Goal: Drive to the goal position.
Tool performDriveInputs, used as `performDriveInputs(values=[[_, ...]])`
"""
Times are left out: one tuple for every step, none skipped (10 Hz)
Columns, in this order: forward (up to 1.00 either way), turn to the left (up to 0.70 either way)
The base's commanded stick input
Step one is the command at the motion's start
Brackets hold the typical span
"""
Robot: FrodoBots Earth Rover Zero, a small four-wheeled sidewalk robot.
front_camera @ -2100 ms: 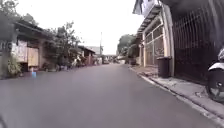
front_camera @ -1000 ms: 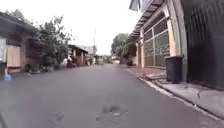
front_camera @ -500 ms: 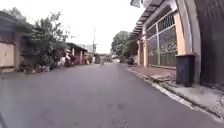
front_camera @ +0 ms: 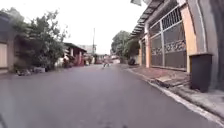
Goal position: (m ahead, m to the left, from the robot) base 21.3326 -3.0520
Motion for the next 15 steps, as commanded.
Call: performDriveInputs(values=[[1.0, 0.0], [1.0, 0.0], [1.0, 0.0], [1.0, 0.0], [1.0, 0.0], [1.0, 0.0], [1.0, 0.0], [1.0, 0.0], [1.0, 0.0], [1.0, 0.0], [1.0, 0.0], [1.0, 0.0], [1.0, 0.0], [1.0, 0.0], [1.0, 0.0]])
